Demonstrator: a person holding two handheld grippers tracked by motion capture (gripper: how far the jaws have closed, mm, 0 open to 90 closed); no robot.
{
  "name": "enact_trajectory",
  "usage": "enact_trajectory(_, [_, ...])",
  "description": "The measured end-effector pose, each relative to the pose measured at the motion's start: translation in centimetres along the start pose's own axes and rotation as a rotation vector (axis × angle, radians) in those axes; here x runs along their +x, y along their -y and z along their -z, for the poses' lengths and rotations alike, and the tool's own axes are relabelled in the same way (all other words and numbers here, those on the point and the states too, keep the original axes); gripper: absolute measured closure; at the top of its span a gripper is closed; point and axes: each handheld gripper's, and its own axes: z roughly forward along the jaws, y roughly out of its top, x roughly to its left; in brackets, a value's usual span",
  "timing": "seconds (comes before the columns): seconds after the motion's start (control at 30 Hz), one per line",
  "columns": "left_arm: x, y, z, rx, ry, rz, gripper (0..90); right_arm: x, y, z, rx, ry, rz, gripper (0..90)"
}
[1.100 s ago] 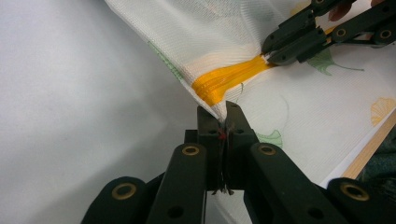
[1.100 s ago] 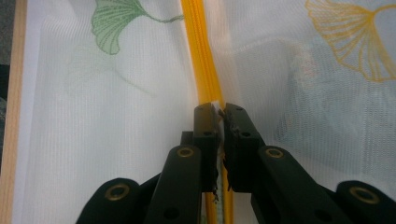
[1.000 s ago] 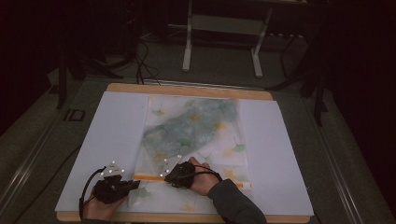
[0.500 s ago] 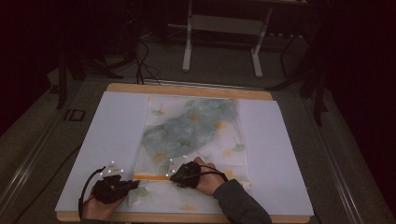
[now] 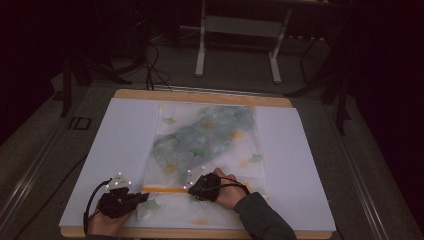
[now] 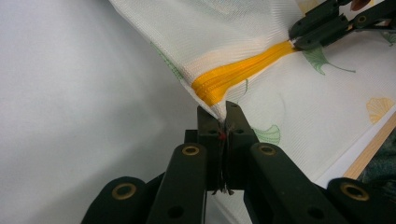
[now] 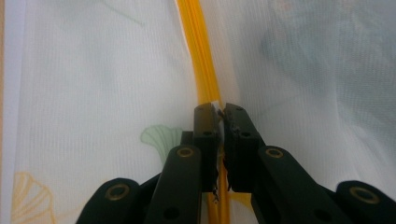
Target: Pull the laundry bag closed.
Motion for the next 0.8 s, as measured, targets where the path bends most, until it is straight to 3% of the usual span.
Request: enact_trajectory(0.8, [0.1,0.0,0.1,-0.001,0.0,0.002,88.2,-0.4,2.1,1.4,0.035,0.008,-0.017,84.7])
